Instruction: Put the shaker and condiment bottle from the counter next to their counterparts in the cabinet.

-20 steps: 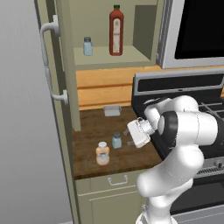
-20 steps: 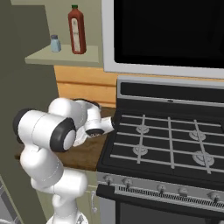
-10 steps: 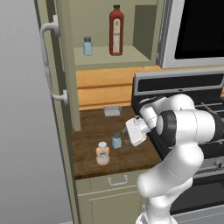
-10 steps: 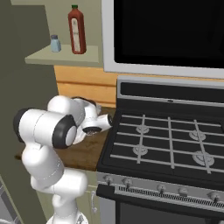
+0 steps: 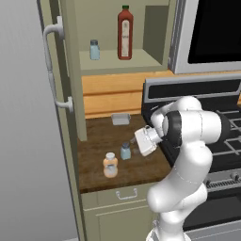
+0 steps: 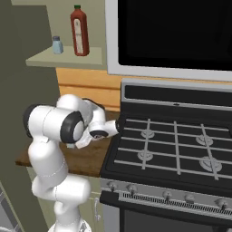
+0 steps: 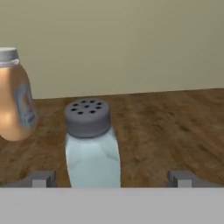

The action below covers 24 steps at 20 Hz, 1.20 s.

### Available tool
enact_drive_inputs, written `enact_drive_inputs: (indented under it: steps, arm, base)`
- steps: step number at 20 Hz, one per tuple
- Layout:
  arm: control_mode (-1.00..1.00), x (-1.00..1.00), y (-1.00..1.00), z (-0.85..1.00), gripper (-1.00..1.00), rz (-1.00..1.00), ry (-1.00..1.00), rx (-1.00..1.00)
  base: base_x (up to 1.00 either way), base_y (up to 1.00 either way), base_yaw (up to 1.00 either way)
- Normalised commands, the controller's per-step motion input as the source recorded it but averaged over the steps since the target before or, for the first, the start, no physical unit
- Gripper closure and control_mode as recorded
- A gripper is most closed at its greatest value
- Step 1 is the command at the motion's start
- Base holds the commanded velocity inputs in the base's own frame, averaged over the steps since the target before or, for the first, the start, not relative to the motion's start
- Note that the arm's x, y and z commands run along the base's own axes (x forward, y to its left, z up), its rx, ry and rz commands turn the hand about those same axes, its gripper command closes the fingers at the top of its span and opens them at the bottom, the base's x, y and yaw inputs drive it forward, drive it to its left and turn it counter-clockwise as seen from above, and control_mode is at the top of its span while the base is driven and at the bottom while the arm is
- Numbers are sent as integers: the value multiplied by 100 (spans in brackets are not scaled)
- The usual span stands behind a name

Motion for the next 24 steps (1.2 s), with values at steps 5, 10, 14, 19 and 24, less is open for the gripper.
enact_drive_inputs:
  steps: [5, 10, 14, 19, 24]
  arm:
    - [-100, -6, 0, -5, -100, 1, 2, 4]
    - [-100, 0, 25, 0, -100, 0, 0, 0]
    - [-100, 0, 16, 0, -100, 0, 0, 0]
    - [-100, -5, 0, 0, -100, 3, 0, 0]
    - [-100, -16, 2, -1, -100, 7, 0, 2]
  base:
    - [0, 0, 0]
    - [0, 0, 0]
    - [0, 0, 0]
    - [0, 0, 0]
    - [0, 0, 0]
